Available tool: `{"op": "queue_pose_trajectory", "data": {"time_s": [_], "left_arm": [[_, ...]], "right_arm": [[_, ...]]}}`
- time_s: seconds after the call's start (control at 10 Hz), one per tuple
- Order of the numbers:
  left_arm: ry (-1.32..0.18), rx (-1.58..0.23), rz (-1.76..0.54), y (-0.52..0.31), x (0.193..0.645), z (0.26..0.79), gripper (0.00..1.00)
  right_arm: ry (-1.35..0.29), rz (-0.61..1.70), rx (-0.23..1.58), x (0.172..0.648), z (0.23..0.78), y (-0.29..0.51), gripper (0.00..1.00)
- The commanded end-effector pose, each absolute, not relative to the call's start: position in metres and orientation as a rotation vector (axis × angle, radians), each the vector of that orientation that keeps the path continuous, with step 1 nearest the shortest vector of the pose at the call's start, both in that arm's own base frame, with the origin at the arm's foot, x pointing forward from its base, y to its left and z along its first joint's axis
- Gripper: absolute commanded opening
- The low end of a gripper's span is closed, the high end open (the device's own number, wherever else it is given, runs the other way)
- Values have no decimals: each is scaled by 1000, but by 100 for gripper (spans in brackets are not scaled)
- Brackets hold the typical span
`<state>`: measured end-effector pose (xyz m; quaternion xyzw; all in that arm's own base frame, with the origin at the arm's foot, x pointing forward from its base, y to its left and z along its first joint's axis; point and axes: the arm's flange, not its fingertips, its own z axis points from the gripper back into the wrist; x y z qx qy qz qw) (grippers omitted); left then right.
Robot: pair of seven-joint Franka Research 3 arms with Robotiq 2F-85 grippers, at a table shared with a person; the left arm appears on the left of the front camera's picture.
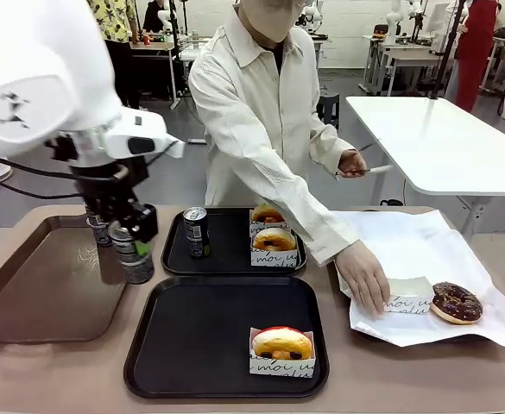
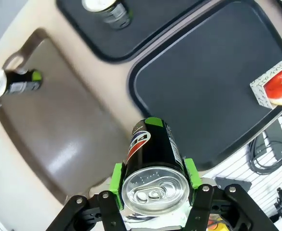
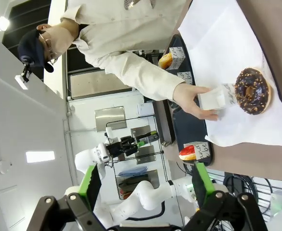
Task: Set up donuts and drinks on trays.
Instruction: Pick up one Pepsi coke from the Handle tray and place it on the Flat Tray without a Pepsi coke.
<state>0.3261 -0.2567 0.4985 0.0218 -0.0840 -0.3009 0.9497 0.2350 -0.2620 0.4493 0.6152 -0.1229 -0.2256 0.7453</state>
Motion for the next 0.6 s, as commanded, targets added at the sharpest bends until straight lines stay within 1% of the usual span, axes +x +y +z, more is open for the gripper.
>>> {"op": "queue_pose_trajectory", "data": {"time_s": [0.0,0.2,0.3,0.4,0.5], "left_arm": [[-110,-13,-666,-283,355,495,59],[-63,-65,-677,-295,370,481,59],[-33,-48,-686,-284,366,487,59],[16,-36,-660,-258,354,501,59],[52,-57,-702,-224,332,517,59]], "right_arm": [[-267,-493,1355,235,450,-262,100],[-267,-493,1355,235,450,-262,100],[-267,-493,1355,235,450,-262,100],[-267,-493,1355,235,450,-262,100],[-267,-493,1355,235,450,-262,100]]}}
